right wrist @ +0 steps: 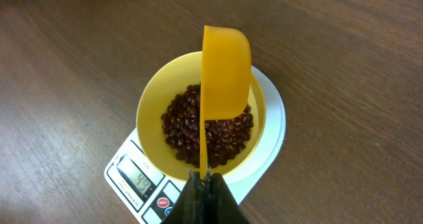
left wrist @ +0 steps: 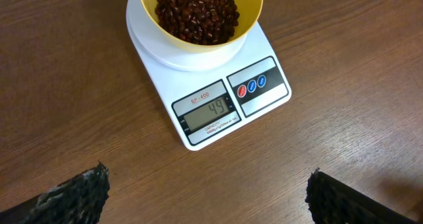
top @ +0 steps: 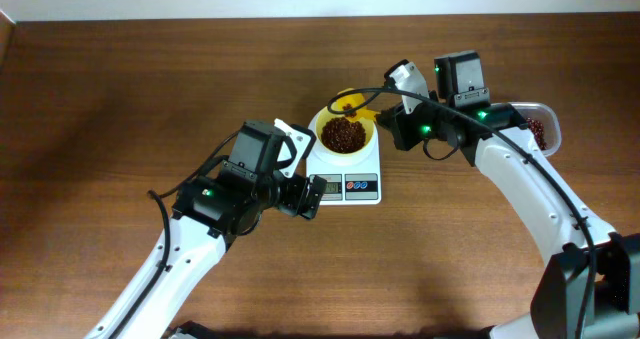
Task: Scoop item into bowl and weigh 50g on scale
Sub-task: 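Tip the scoop over the bowl center, shaking beans out slowly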
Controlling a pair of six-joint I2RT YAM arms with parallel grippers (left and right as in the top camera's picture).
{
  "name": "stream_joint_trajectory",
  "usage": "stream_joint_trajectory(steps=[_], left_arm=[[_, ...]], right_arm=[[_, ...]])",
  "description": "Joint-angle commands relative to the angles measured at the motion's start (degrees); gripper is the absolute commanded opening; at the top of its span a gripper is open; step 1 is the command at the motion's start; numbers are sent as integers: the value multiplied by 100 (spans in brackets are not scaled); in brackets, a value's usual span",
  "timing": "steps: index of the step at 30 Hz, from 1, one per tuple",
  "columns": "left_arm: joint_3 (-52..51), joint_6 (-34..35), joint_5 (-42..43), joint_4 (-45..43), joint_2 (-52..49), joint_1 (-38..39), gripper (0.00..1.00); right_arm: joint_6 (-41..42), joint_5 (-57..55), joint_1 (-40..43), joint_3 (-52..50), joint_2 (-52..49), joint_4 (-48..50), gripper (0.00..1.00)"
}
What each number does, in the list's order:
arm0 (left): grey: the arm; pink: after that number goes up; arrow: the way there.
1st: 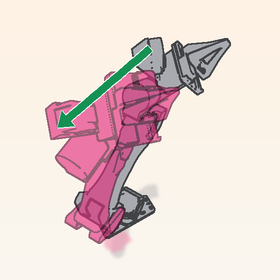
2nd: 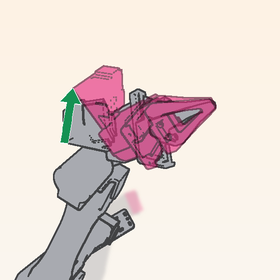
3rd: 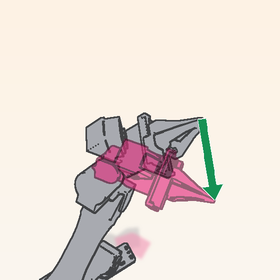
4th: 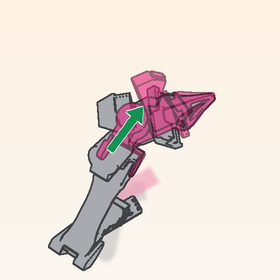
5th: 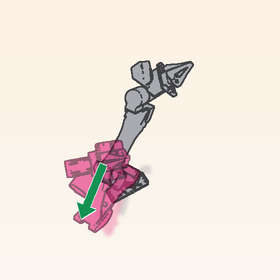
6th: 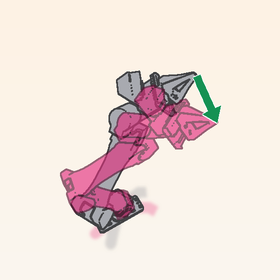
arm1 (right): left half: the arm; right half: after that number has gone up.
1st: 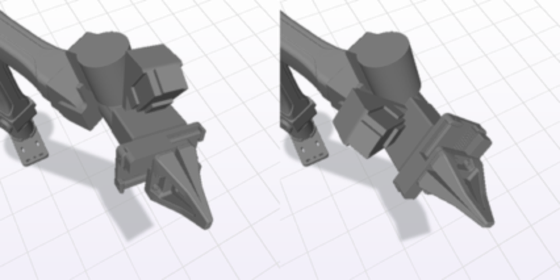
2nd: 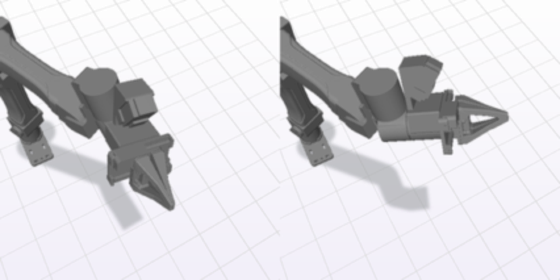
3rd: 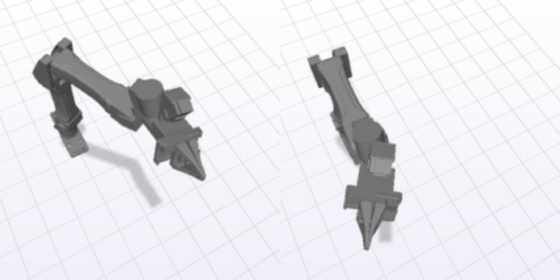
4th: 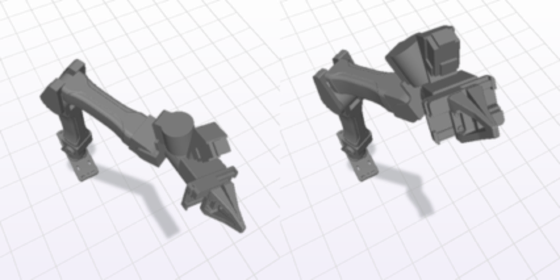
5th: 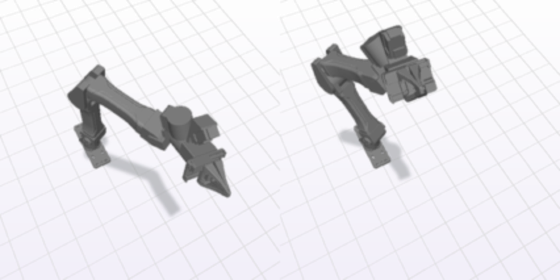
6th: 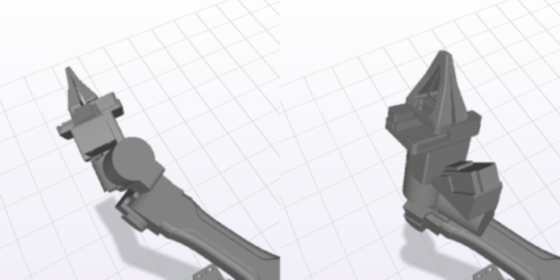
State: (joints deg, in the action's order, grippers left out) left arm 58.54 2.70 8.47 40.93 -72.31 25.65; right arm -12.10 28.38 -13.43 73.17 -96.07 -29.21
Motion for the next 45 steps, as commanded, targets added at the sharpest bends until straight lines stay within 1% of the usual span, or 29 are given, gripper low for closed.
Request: stream_joint_trajectory(steps=[1, 3, 5, 26, 27, 28, 29, 30, 33, 34, 36, 37, 38, 39, 40, 41, 42, 43, 45], left_arm=[[-24, 33, -39, -7, 33, 20, 99], [-24, 33, -39, -7, 33, 20, 99], [-24, 33, -39, -7, 33, 20, 99], [-24, 33, -39, -9, 33, 20, 99], [-24, 33, -39, -7, 33, 20, 99], [-24, 33, -39, -7, 33, 20, 99], [-24, 33, -39, -7, 33, 20, 99], [-24, 33, -39, -9, 33, 20, 99], [-24, 33, -39, -7, 33, 20, 99], [-24, 33, -39, -7, 33, 20, 99], [-24, 33, -39, -9, 33, 20, 99], [-24, 33, -39, -9, 33, 20, 99], [-24, 33, -39, -7, 33, 20, 99], [-24, 33, -39, -7, 33, 20, 99], [-24, 33, -39, -9, 33, 20, 99], [-24, 33, -39, -7, 33, 20, 99], [-24, 33, -39, -7, 33, 20, 99], [-24, 33, -39, -7, 33, 20, 99], [-24, 33, -39, -7, 33, 20, 99]], right_arm=[[68, 286, 33, 22, -52, 11, 4], [330, 313, 33, 22, -52, 15, 4], [358, 310, 33, 24, -52, 52, 4], [361, 308, 33, 22, -52, 55, 4], [332, 367, 13, 22, -52, -24, 4], [-199, 483, -79, 22, -52, -275, 4], [-540, 420, -157, 22, -52, -435, 4], [-564, 243, -264, 22, -52, -452, 4], [195, 269, -225, 24, -52, -22, 4], [321, 315, -188, 24, -52, 79, 4], [319, 332, -87, 24, -52, 179, 4], [284, 354, -83, 24, -52, 81, 4], [-107, 345, -85, 24, -52, -101, 4], [-435, -90, -72, 24, -52, -293, 4], [-144, -201, -37, 24, -52, -280, 4], [352, -114, -2, 24, -52, -236, 4], [466, 313, 0, 24, -52, -229, 4], [315, 605, -7, 24, -52, -229, 4], [186, 350, 7, 24, -52, -184, 4]])
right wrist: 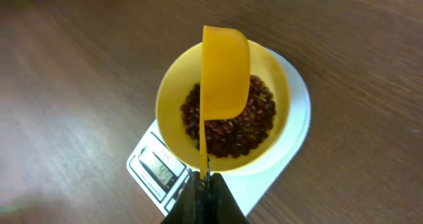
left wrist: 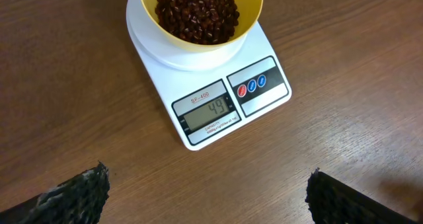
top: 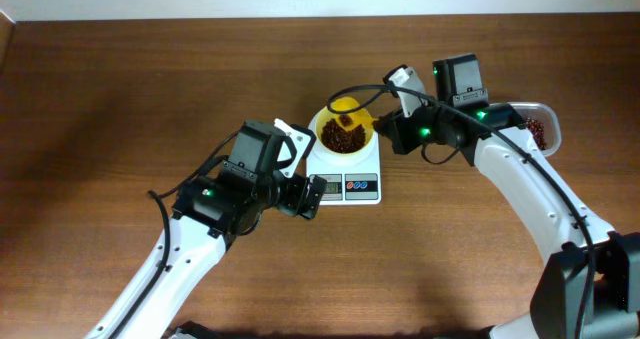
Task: Scoop item into bowl and weigh 50g on scale
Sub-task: 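Tip the scoop over the bowl center, shaking beans out slowly, then move the scoop with the right gripper back to the bean container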
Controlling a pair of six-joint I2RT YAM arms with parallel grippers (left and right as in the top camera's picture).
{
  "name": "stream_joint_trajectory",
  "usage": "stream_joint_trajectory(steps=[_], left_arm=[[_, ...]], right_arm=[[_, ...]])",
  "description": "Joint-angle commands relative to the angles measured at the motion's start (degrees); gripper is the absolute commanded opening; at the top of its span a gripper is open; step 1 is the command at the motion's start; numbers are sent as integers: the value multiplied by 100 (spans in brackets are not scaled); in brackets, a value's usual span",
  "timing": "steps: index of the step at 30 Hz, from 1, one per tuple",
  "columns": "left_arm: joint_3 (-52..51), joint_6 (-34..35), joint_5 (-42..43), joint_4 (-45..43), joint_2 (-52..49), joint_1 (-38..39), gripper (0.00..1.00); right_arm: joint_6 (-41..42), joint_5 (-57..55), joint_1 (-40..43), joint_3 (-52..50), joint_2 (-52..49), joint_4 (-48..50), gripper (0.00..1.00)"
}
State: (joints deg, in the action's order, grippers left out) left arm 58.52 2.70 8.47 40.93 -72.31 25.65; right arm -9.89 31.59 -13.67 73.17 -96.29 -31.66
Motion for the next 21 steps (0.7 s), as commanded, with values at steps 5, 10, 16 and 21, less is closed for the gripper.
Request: stream_joint_trajectory(steps=[5, 10, 16, 21], left_arm=[[-22, 33, -39, -9, 33, 20, 99], [-22, 33, -39, -7, 33, 20, 99], [-22, 33, -39, -7, 33, 20, 99], [-22, 33, -42, -7, 33, 20, 99]], right_arm=[[-778, -79, -92, 24, -31, -63, 4], [-813, -212, -133, 24, -31, 68, 4], [-977, -382, -223, 28, -17, 85, 4], [-1043, -697, -319, 28, -20, 105, 4]])
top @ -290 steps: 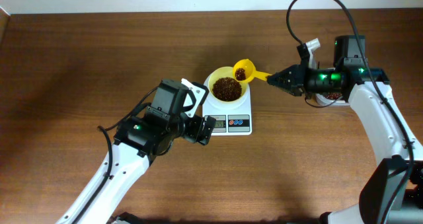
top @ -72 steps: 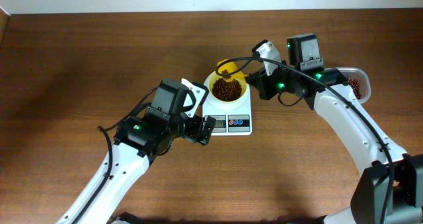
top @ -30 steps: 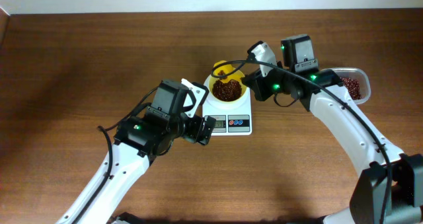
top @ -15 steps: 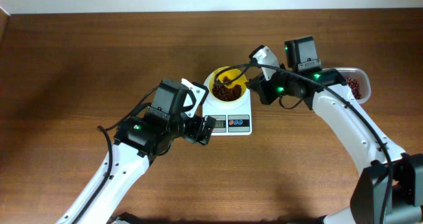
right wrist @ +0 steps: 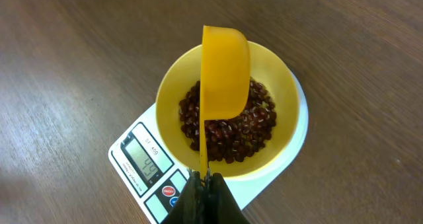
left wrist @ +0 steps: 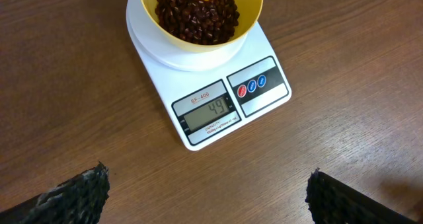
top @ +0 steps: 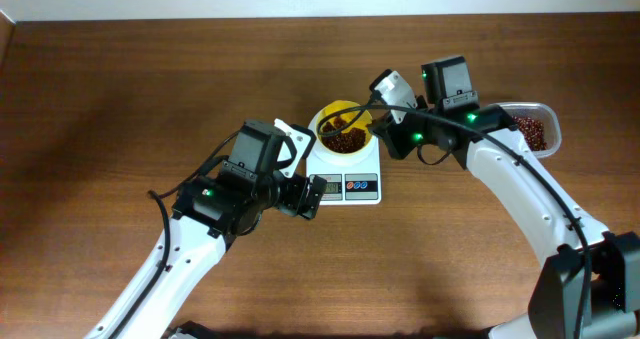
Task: Scoop item into bowl and weigh 50g on scale
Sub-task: 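Move the scoop with the right gripper back to the bean container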
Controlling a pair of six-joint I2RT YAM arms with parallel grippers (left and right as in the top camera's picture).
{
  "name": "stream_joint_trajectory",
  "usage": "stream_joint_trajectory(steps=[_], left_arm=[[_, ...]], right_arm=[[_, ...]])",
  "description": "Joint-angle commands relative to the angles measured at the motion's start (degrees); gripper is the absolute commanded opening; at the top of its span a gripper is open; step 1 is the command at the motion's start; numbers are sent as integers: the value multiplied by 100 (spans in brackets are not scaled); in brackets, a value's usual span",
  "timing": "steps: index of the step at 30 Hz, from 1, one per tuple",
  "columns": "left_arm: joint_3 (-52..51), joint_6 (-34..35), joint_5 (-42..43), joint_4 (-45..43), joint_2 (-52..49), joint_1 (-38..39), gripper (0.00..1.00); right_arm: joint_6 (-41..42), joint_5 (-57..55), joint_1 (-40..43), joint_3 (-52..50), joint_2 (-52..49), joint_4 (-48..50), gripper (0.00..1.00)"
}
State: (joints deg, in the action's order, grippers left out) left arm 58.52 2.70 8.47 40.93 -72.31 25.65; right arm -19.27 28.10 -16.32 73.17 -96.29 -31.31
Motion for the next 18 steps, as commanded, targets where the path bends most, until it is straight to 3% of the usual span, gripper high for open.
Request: stream_joint_trajectory(steps=[1, 3, 5, 11, 18], left_arm=[[-22, 33, -39, -7, 33, 20, 99], [-22, 33, -39, -7, 33, 20, 99], [-22, 33, -39, -9, 33, 20, 99], [-22, 33, -39, -7, 33, 20, 99], [-22, 33, -39, -7, 33, 20, 99]], right_arm=[[96, -227, -63, 28, -17, 50, 4], [81, 402, -72, 28, -17, 20, 4], [90, 59, -55, 28, -17, 92, 4], [1191, 232, 9, 35, -17, 240, 4], [2142, 1499, 1241, 63, -17, 332, 4]])
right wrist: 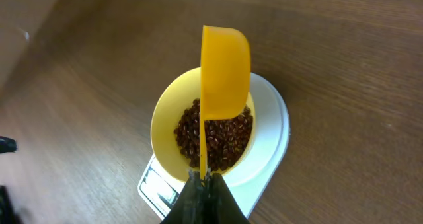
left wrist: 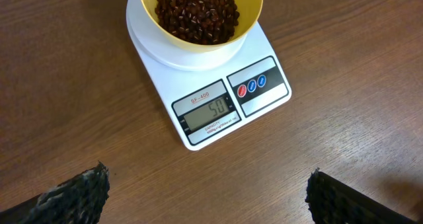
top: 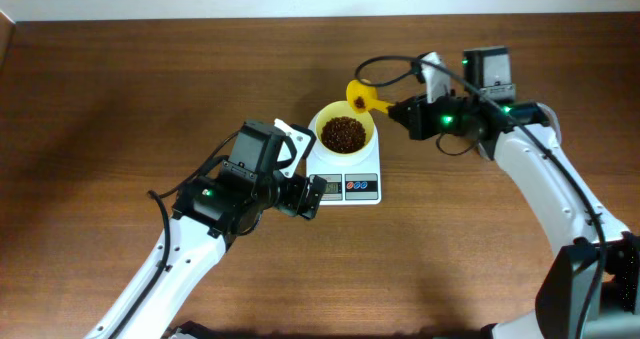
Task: Scoop item into bowl and weigh 50g on scale
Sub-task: 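Move the scoop with the right gripper back to the bean container, then lower the yellow scoop into the red beans with the right gripper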
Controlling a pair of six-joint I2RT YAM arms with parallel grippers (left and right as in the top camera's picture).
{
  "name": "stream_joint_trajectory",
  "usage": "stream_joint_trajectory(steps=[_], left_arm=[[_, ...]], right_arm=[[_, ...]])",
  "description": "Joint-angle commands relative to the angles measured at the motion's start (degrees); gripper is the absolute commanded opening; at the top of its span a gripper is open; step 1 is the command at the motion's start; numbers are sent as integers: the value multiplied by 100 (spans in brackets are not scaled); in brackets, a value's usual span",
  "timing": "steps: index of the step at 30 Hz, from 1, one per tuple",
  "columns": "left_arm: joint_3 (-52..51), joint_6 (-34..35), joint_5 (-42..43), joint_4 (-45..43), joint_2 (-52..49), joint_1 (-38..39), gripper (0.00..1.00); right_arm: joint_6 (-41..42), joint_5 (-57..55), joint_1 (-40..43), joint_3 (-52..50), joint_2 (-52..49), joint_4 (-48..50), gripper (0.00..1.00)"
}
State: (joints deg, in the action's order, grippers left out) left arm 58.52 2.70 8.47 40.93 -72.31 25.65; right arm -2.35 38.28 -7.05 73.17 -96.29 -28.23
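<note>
A yellow bowl (top: 320,127) of dark red beans (left wrist: 196,11) stands on the white scale (top: 345,187). The scale's display (left wrist: 210,110) reads 50 in the left wrist view. My right gripper (top: 402,107) is shut on the handle of a yellow scoop (top: 358,95), held just beyond the bowl's far right rim. A dark speck shows in its cup. In the right wrist view the scoop (right wrist: 225,65) hangs edge-on above the bowl (right wrist: 162,128), the gripper (right wrist: 203,178) below it. My left gripper (left wrist: 208,191) stands open on the near side of the scale, with nothing between its fingers.
Bare brown table top surrounds the scale on all sides. My left arm (top: 215,204) reaches in from the lower left, and my right arm (top: 545,184) comes in from the right. A pale wall edge runs along the back of the table.
The scoop was over the bowl with beans in it. Now it is off past the bowl's far right rim, and my right arm is farther right. The display went from 49 to 50.
The scale first read 49, with the scoop at the bowl's far rim holding beans. It was then over the bowl twice, still at 49. Now the scoop is off to the side and the display shows 50. My left gripper stayed open and still throughout.
</note>
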Motion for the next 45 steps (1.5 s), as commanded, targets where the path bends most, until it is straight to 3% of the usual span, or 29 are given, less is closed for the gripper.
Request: stream_joint_trajectory(steps=[1, 7, 14, 17, 21, 26, 30, 31, 32, 33, 36, 40, 45], left_arm=[[-22, 33, -39, -9, 33, 20, 99], [-22, 33, -39, -7, 33, 20, 99], [-22, 33, -39, -9, 33, 20, 99], [-22, 33, -39, -9, 33, 20, 99], [-22, 33, -39, -9, 33, 20, 99], [-22, 33, -39, -7, 33, 20, 99], [-22, 33, -39, -7, 33, 20, 99], [-22, 33, -42, -9, 33, 20, 99], [-22, 33, -39, -7, 33, 20, 99], [-22, 33, -39, -9, 33, 20, 99], [-22, 33, -42, 28, 33, 20, 99], [-22, 33, -39, 28, 33, 20, 99], [-22, 33, -39, 28, 33, 20, 99]], right_arm=[[697, 487, 577, 68, -17, 22, 4], [1711, 1609, 2494, 66, -17, -7, 4], [1786, 1147, 4312, 66, -20, -988, 4], [1788, -144, 4417, 59, -20, -1598, 4], [1788, -647, 4413, 37, -24, -1589, 4], [1810, -584, 4100, -81, -63, -1598, 4], [1808, -625, 3895, -125, -63, -1569, 10], [1808, -723, 3897, -125, -63, -1576, 13], [1810, -752, 3897, -125, -63, -1576, 26], [1808, -750, 3897, -125, -63, -1576, 46], [1808, -750, 3897, -125, -63, -1596, 79], [1808, -752, 3897, -125, -63, -1646, 95], [1784, -1825, 3897, -125, -63, -2004, 97]])
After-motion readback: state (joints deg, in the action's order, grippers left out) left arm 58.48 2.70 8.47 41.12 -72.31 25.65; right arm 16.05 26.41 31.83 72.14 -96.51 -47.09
